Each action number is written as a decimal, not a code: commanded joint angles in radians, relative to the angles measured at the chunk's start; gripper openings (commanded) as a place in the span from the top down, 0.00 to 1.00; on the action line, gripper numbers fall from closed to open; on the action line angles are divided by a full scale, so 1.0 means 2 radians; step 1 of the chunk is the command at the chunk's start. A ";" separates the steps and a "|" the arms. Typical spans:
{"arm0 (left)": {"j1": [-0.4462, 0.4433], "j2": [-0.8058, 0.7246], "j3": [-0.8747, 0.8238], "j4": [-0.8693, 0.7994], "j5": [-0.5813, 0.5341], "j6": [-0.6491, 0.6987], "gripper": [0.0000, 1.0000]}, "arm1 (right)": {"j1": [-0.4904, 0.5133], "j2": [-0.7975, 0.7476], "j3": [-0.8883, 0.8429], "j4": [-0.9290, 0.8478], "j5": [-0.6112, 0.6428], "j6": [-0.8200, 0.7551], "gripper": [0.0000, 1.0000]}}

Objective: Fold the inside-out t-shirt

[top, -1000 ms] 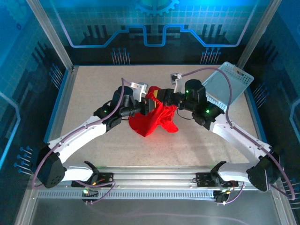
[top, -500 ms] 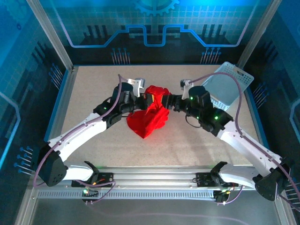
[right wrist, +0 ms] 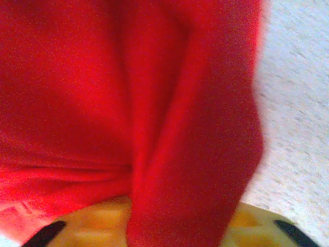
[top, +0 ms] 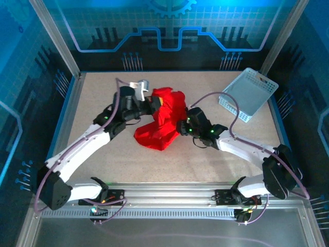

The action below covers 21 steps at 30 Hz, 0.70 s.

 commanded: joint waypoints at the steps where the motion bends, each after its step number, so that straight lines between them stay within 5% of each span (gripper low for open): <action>1: 0.043 -0.067 0.003 0.020 0.034 -0.019 1.00 | -0.034 -0.005 -0.039 0.007 0.018 0.027 0.81; 7: 0.080 -0.107 -0.020 0.017 0.068 -0.018 1.00 | -0.074 -0.042 -0.070 -0.016 0.024 0.030 0.84; 8: 0.080 -0.109 -0.029 0.024 0.074 -0.019 1.00 | -0.078 -0.050 -0.069 -0.029 0.033 0.030 0.79; 12: 0.080 -0.099 -0.068 0.068 0.127 -0.037 1.00 | -0.081 -0.082 -0.049 -0.066 0.057 0.016 0.34; 17: 0.057 -0.091 -0.104 0.086 0.176 -0.014 1.00 | -0.066 -0.122 -0.022 -0.024 -0.026 -0.034 0.17; 21: 0.007 -0.100 -0.144 0.049 0.155 0.031 0.99 | -0.039 -0.097 0.012 0.014 -0.097 -0.038 0.17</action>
